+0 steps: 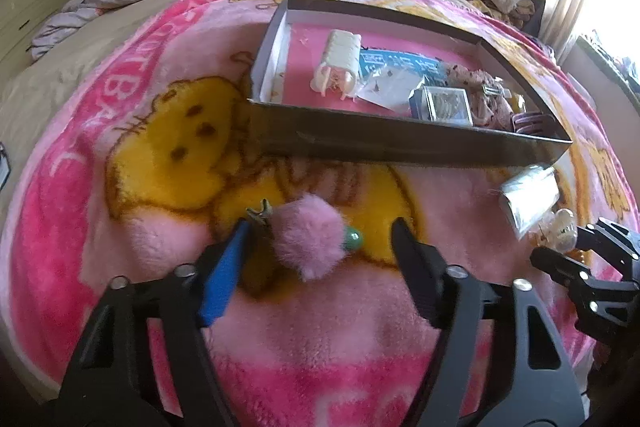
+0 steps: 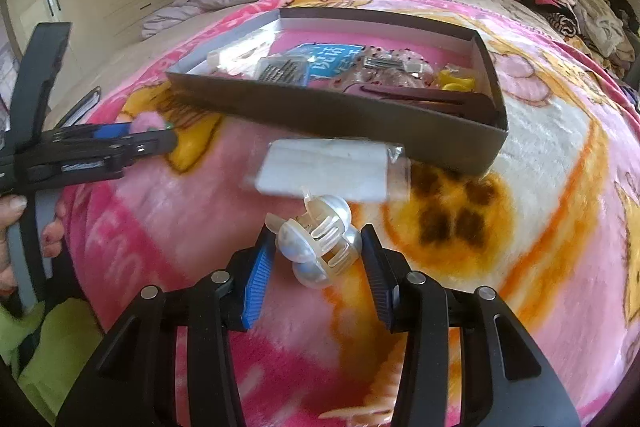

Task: Organize jewelry
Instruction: 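Grasp the white pearl claw clip with the right tool while the left tool grasps the pink pom-pom clip, then carry the pearl claw clip and pink pom-pom clip into the tray and release both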

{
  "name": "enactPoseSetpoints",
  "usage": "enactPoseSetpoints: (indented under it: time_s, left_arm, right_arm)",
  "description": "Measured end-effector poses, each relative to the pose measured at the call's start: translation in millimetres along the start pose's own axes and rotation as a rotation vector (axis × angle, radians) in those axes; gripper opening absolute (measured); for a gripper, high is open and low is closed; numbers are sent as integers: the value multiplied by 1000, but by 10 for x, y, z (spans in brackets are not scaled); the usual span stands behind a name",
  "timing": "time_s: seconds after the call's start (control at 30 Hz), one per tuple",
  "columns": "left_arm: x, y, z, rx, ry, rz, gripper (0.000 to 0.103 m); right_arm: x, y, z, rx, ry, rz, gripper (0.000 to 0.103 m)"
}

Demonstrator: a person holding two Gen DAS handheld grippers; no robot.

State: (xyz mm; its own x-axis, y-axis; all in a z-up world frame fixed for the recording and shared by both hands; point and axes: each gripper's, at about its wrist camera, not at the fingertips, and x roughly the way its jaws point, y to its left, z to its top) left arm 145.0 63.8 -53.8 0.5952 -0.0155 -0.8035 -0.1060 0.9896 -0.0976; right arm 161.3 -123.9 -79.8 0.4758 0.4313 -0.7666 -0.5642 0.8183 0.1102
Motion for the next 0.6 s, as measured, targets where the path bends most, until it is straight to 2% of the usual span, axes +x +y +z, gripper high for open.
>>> enactPoseSetpoints:
  time_s: [0.07, 0.1, 0.17, 0.3, 0.6]
  left_arm:
    - [20, -6, 5, 4, 5, 4, 45]
    - [21, -6, 10, 3, 6, 3, 44]
    - [18, 7, 11, -1, 6, 1, 31]
    - [-4, 23, 3, -9, 8, -18, 26]
    - [-265, 32, -15, -26, -23, -67, 26]
  right_arm:
    - [-19, 17, -13, 2, 1, 7, 42]
    - [-34, 26, -21, 3, 1, 12, 42]
    - [-54, 41, -33, -1, 2, 15, 42]
    - [-106, 99, -45, -7, -3, 25, 42]
    - [-289, 228, 36, -22, -47, 52, 42]
